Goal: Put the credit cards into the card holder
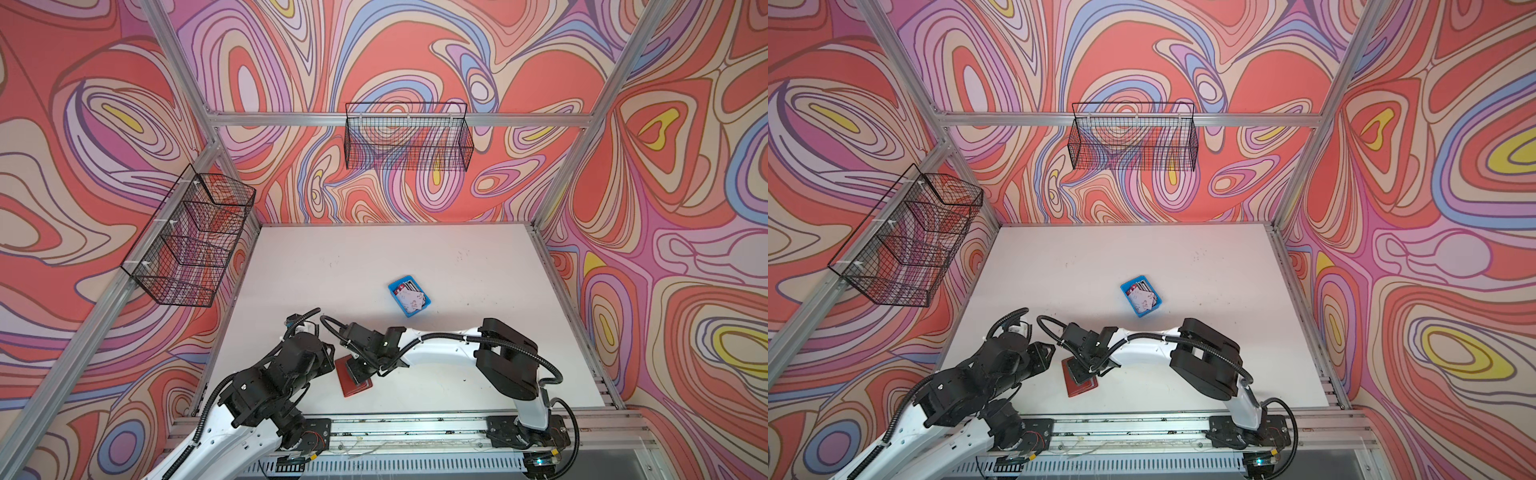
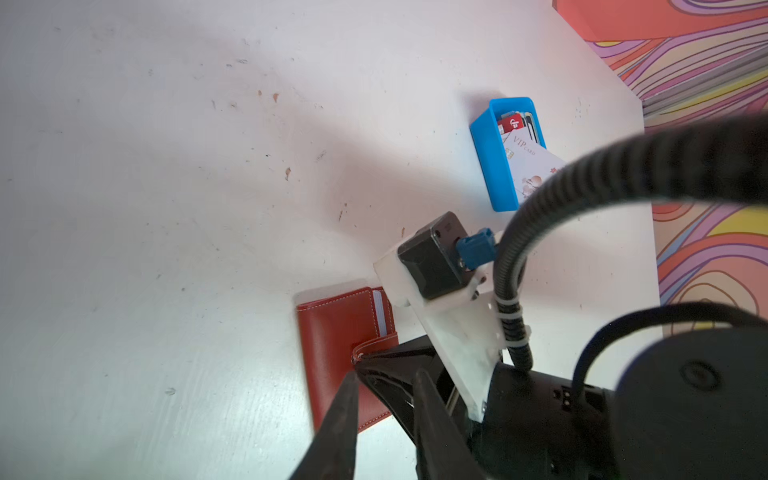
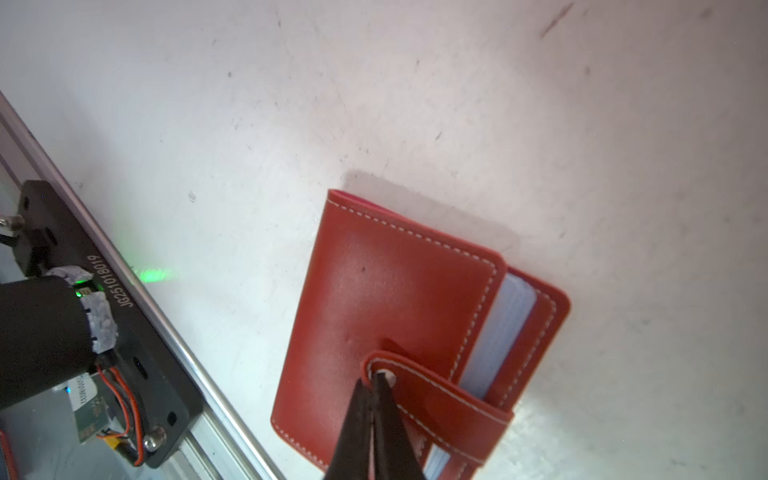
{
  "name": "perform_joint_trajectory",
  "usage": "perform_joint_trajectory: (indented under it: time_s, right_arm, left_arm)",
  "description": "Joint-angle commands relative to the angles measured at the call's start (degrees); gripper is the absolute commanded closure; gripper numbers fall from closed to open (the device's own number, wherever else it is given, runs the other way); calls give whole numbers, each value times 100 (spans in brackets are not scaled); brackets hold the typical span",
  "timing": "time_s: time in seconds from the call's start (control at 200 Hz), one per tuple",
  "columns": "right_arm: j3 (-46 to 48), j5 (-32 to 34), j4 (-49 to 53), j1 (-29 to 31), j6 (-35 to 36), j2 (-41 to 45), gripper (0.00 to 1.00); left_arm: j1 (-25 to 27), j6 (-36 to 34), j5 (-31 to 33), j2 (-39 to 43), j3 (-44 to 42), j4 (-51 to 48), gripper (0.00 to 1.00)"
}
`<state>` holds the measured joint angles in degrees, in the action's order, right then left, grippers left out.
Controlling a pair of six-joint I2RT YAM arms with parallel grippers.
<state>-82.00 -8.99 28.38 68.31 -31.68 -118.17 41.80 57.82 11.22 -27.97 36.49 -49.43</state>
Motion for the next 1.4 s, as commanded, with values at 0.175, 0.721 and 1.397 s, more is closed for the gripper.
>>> perform_joint_trajectory:
  time_s: [0.175,0.721,1.397]
  right_arm:
    - [-411,360,1882,14,462,-1539,100]
    - [-1843,1183,1536,0,413,-758,74]
    - [2889,4985,-2358,-3055,344,5269,2]
  left_arm:
    - [-61,-112,525,332,315,-746,73]
    - [-67,-345,1097,246,848,-803,42]
    - [-76,-4279,3119,-676,-565,4026,0]
